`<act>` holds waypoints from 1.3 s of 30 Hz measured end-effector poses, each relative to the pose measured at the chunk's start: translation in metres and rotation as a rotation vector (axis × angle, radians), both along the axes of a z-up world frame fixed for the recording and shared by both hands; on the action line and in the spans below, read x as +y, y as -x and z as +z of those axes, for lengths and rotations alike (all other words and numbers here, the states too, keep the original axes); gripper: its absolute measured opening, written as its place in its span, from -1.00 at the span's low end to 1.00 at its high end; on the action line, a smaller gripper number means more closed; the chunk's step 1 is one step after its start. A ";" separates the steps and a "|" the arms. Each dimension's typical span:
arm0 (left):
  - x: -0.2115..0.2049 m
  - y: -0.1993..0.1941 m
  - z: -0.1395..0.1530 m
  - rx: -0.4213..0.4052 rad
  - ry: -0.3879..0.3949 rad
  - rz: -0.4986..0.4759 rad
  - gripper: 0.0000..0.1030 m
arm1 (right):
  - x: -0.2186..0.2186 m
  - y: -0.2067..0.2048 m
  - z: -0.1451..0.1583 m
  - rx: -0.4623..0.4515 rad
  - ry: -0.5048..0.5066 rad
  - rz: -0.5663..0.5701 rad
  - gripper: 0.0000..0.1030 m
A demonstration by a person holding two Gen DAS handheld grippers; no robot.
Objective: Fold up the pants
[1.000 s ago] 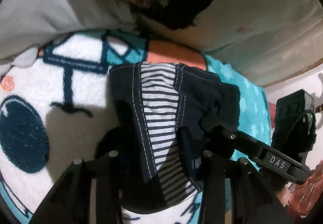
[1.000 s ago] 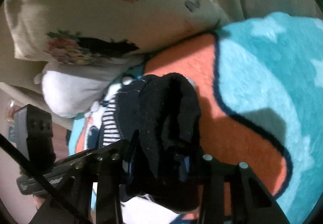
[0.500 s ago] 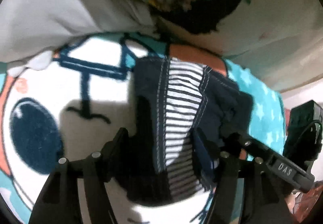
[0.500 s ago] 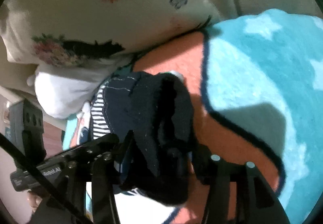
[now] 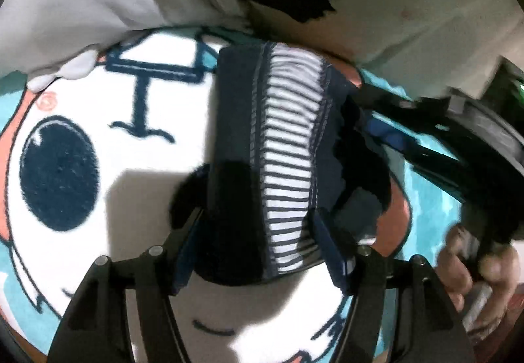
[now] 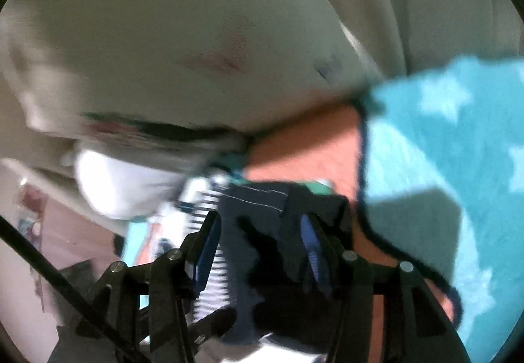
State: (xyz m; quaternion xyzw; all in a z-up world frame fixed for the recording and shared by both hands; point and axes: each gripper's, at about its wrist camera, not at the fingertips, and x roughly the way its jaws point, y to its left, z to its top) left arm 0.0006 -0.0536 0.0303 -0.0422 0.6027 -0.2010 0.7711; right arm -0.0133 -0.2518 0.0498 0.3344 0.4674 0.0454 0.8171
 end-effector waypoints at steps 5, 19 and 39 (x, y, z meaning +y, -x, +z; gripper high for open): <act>0.004 0.000 0.009 -0.002 0.023 -0.001 0.27 | -0.005 0.008 0.011 -0.006 0.012 -0.025 0.06; 0.057 0.022 0.046 -0.111 -0.077 0.033 0.32 | 0.043 0.098 0.023 0.083 0.268 -0.082 0.23; 0.118 0.079 0.134 -0.535 -0.021 0.009 0.79 | 0.132 0.148 0.044 0.074 0.433 -0.145 0.36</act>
